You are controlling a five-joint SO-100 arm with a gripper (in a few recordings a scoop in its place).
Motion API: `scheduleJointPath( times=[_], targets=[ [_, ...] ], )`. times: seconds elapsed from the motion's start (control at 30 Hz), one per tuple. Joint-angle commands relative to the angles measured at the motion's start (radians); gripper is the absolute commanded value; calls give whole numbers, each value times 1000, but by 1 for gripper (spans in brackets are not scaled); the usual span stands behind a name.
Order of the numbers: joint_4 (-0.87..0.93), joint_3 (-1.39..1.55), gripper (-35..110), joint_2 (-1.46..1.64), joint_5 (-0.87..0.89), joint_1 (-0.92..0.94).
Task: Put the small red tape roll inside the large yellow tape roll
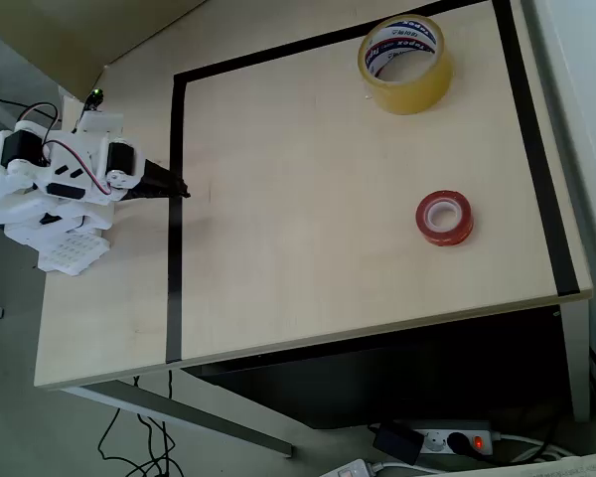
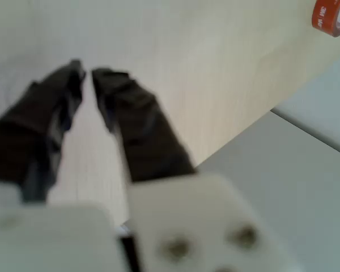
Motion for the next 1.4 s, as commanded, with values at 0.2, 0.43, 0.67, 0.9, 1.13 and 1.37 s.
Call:
scheduleJointPath(
  times=[0.2,0.43,0.67,0.9,1.13,1.37],
  targets=[
    [78,72,0,-12,17,-462],
    [84,-35,0,0,12,-362],
    [41,-453,0,-344,-29,-242],
    [41,-999,0,-943,-29,-92],
    [72,-1440,0,-1378,-18,98],
    [106,-1735,4,-1654,-51,230]
  ],
)
